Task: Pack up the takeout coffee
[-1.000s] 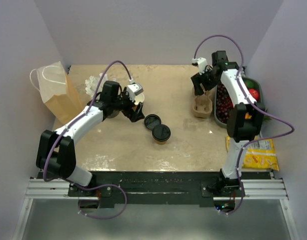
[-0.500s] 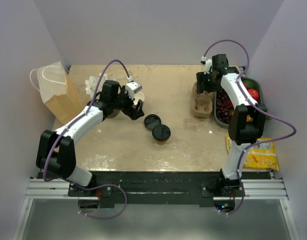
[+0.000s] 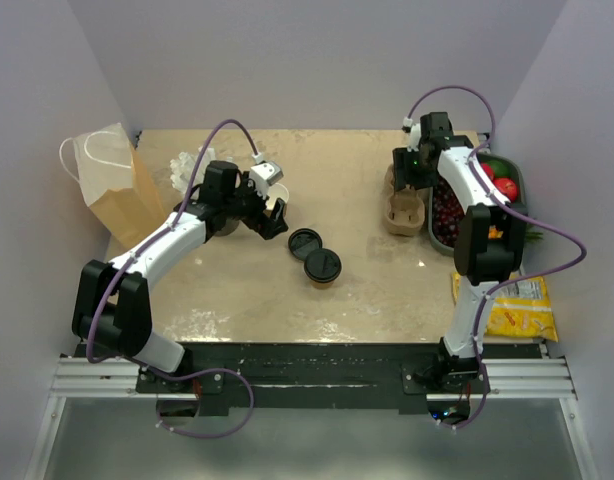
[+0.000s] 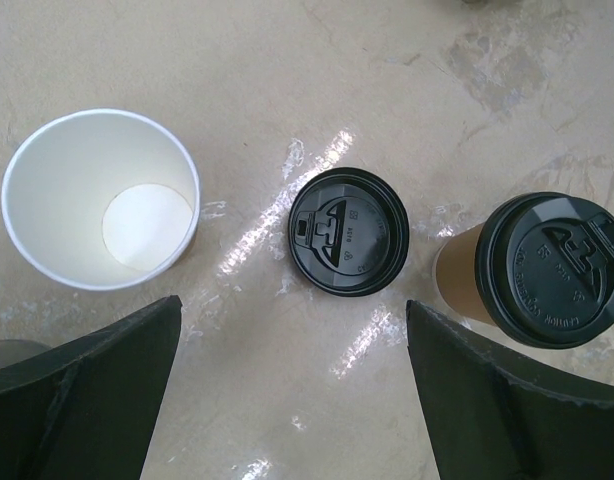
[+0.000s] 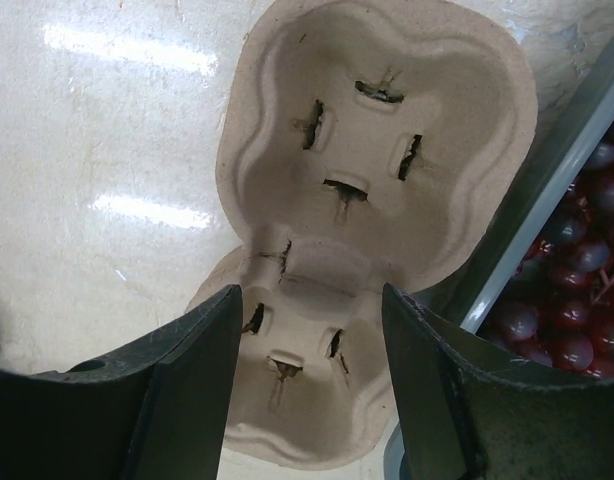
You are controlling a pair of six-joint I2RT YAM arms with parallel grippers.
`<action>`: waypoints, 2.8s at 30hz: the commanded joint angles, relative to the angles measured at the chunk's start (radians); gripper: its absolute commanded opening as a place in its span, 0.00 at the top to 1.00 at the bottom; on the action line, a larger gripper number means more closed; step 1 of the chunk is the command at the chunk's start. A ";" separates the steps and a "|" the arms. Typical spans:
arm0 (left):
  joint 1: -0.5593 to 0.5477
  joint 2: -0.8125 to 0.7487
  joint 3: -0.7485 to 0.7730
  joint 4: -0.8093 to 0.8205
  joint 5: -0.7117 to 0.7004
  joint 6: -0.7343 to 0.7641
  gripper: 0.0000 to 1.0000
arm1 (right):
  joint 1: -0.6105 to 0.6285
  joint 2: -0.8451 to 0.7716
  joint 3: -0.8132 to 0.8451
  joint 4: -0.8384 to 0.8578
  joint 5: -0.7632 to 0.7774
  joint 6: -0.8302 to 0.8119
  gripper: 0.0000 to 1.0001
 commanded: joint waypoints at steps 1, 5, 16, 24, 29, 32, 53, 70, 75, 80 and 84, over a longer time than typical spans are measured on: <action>0.011 -0.025 -0.001 0.039 -0.008 -0.011 0.02 | 0.001 0.015 0.026 0.006 0.024 0.018 0.39; 0.014 -0.022 -0.009 0.047 -0.009 -0.017 0.02 | 0.001 0.019 0.023 0.000 0.030 0.047 0.40; 0.017 -0.019 -0.014 0.051 -0.006 -0.021 0.02 | 0.001 0.036 0.030 0.001 0.047 0.055 0.43; 0.017 -0.018 -0.015 0.054 -0.004 -0.024 0.02 | 0.001 0.039 0.026 0.005 0.058 0.066 0.47; 0.017 -0.021 -0.021 0.056 -0.004 -0.024 0.02 | 0.002 0.027 0.032 0.005 0.059 0.064 0.53; 0.017 -0.022 -0.028 0.062 -0.003 -0.027 0.02 | 0.004 0.019 0.030 0.006 0.061 0.063 0.59; 0.018 -0.034 -0.054 0.076 0.000 -0.030 0.01 | 0.019 -0.059 0.035 0.011 0.094 0.052 0.73; 0.018 -0.060 0.129 -0.012 0.109 -0.005 0.03 | 0.014 -0.128 0.130 -0.002 -0.100 0.030 0.82; 0.020 -0.106 0.264 -0.079 0.072 0.056 0.04 | 0.008 -0.157 0.121 0.021 -0.237 0.036 0.86; 0.031 -0.169 0.376 -0.136 -0.142 0.122 0.03 | 0.007 -0.186 0.095 0.051 -0.303 0.044 0.89; 0.096 -0.195 0.485 -0.196 -0.251 0.202 0.03 | 0.008 -0.217 0.066 0.064 -0.333 -0.020 0.89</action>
